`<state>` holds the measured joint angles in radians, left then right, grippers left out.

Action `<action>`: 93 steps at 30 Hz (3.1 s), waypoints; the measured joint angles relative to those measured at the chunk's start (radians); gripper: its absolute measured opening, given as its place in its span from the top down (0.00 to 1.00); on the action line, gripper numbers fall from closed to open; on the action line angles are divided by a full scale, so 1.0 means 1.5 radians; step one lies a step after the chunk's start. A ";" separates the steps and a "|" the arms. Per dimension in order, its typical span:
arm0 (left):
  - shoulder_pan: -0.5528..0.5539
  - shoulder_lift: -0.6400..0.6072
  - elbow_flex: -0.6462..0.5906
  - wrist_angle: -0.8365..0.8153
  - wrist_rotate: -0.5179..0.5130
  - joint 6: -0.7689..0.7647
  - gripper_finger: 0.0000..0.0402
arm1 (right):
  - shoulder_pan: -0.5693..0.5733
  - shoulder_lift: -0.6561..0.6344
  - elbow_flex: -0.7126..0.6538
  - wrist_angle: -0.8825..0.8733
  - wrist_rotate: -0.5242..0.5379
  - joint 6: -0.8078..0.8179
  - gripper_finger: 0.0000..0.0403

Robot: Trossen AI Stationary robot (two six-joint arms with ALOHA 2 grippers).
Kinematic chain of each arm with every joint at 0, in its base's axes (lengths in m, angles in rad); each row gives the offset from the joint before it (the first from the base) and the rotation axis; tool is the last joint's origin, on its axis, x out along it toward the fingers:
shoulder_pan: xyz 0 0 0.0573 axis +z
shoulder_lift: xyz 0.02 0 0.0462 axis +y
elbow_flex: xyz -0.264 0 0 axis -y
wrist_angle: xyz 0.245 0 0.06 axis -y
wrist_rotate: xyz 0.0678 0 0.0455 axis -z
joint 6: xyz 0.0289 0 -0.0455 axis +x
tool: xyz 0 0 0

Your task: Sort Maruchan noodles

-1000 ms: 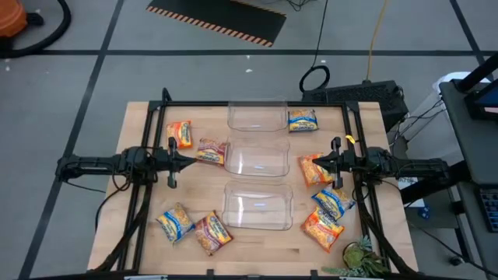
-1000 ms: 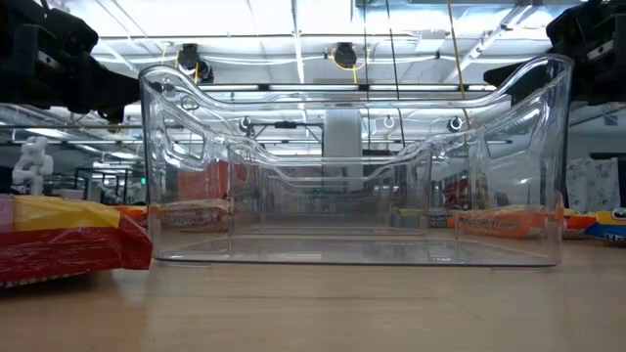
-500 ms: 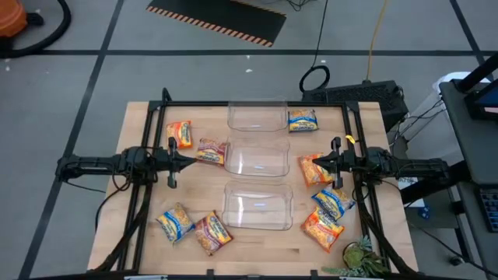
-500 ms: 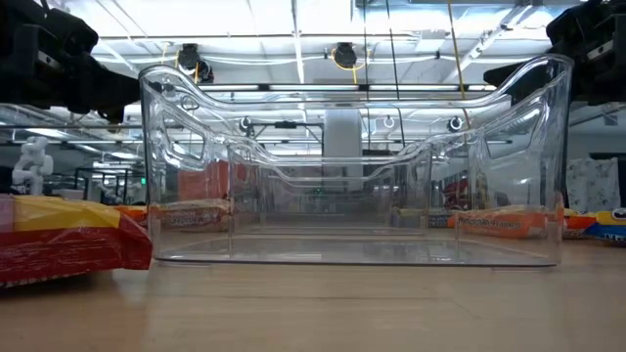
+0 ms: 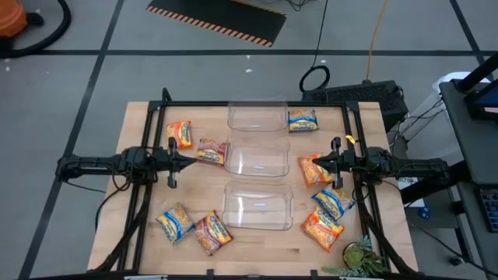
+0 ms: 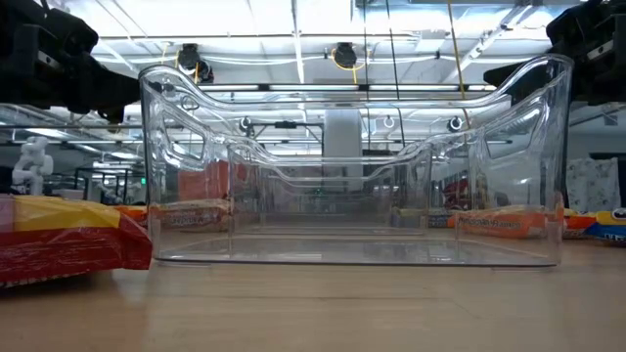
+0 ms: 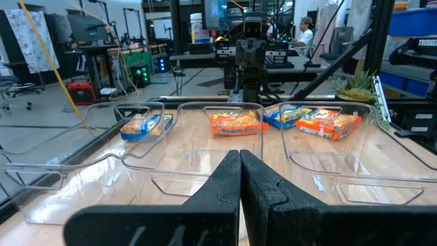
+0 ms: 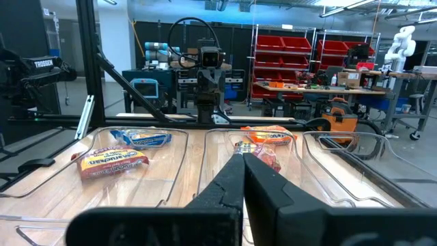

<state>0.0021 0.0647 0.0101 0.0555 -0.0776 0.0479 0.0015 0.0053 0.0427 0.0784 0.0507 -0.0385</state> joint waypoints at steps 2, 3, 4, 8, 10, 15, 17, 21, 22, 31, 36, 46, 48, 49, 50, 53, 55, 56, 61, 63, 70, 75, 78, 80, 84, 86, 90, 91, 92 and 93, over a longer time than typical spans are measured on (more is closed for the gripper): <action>0.000 0.000 0.000 0.000 0.000 0.000 1.00 | 0.000 0.000 0.000 0.000 0.000 0.000 1.00; 0.000 0.000 0.000 0.000 0.000 0.000 1.00 | 0.000 0.000 0.000 0.000 0.000 0.000 1.00; 0.000 0.000 0.000 0.000 0.000 0.000 1.00 | 0.000 0.000 0.000 0.000 0.000 0.000 1.00; 0.000 0.000 0.000 0.000 0.000 0.000 1.00 | 0.000 0.000 0.000 0.000 0.000 0.000 1.00; 0.000 0.000 0.000 0.000 0.000 0.000 1.00 | 0.000 0.000 0.000 0.000 0.000 0.000 1.00; 0.000 0.000 0.000 0.000 0.000 0.000 1.00 | 0.000 0.000 0.000 0.000 0.000 0.000 1.00; 0.000 0.000 0.000 0.000 0.000 0.000 1.00 | 0.000 0.000 0.000 0.000 0.000 0.000 1.00; 0.000 0.000 0.000 0.000 0.000 0.000 1.00 | 0.000 0.000 0.000 0.000 0.000 0.000 1.00; 0.000 0.000 0.000 0.000 0.000 0.000 1.00 | 0.000 0.000 0.000 0.000 0.000 0.000 1.00; 0.000 0.000 0.000 0.008 -0.004 0.000 1.00 | 0.000 0.000 0.000 0.000 0.000 0.000 1.00; 0.000 0.000 0.000 0.009 -0.005 0.000 1.00 | 0.000 0.000 0.000 0.000 0.000 0.000 1.00; -0.001 0.002 0.000 0.053 -0.003 -0.127 1.00 | 0.000 0.000 0.000 0.000 0.000 0.000 1.00; -0.001 0.002 0.003 0.075 0.000 -0.138 1.00 | 0.000 0.000 0.000 0.000 0.000 0.000 1.00; -0.001 0.002 0.010 0.074 0.004 -0.134 1.00 | 0.000 0.000 0.000 0.000 0.000 0.000 1.00; -0.001 0.003 0.021 0.069 0.008 -0.125 1.00 | 0.000 0.000 0.000 0.000 0.000 0.001 1.00; -0.001 0.014 0.066 0.035 0.017 -0.108 1.00 | 0.000 0.000 0.000 0.000 0.000 0.034 1.00; -0.001 0.031 0.105 -0.011 0.017 -0.108 1.00 | 0.000 0.000 0.000 0.000 0.000 0.092 1.00; -0.001 0.042 0.126 -0.032 0.017 -0.109 1.00 | 0.000 0.000 0.000 0.000 0.000 0.134 1.00; -0.001 0.113 0.233 -0.137 0.017 -0.119 1.00 | 0.000 0.005 0.000 -0.003 -0.001 0.307 1.00; -0.001 0.144 0.273 -0.165 0.017 -0.126 1.00 | 0.000 0.011 0.000 -0.006 -0.001 0.343 1.00; -0.023 0.257 0.402 -0.274 0.017 -0.140 1.00 | 0.000 0.052 0.000 -0.038 -0.003 0.408 1.00; -0.034 0.326 0.461 -0.356 0.006 -0.140 1.00 | 0.000 0.097 0.000 -0.027 -0.003 0.453 1.00; -0.035 0.361 0.473 -0.395 -0.006 -0.140 1.00 | 0.000 0.124 0.000 -0.027 0.001 0.508 1.00; -0.035 0.384 0.477 -0.418 -0.007 -0.140 1.00 | 0.000 0.146 0.000 -0.027 0.002 0.536 1.00; -0.035 0.420 0.492 -0.467 -0.007 -0.140 1.00 | 0.000 0.188 0.000 -0.001 0.025 0.577 1.00; -0.035 0.433 0.503 -0.473 -0.007 -0.144 1.00 | 0.002 0.207 0.005 0.044 0.039 0.585 1.00; -0.036 0.447 0.512 -0.475 -0.007 -0.144 1.00 | 0.018 0.249 0.057 0.080 0.069 0.608 1.00; -0.035 0.448 0.512 -0.474 -0.008 -0.144 1.00 | 0.023 0.258 0.077 0.079 0.075 0.614 1.00; -0.035 0.448 0.512 -0.476 -0.008 -0.144 1.00 | 0.029 0.271 0.102 0.071 0.084 0.613 1.00; -0.035 0.448 0.512 -0.477 -0.009 -0.144 1.00 | 0.036 0.285 0.126 0.065 0.089 0.604 1.00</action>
<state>-0.0509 0.7361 0.7780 -0.6599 -0.0910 -0.1684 0.0553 0.4327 0.2322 0.1756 0.1841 0.8680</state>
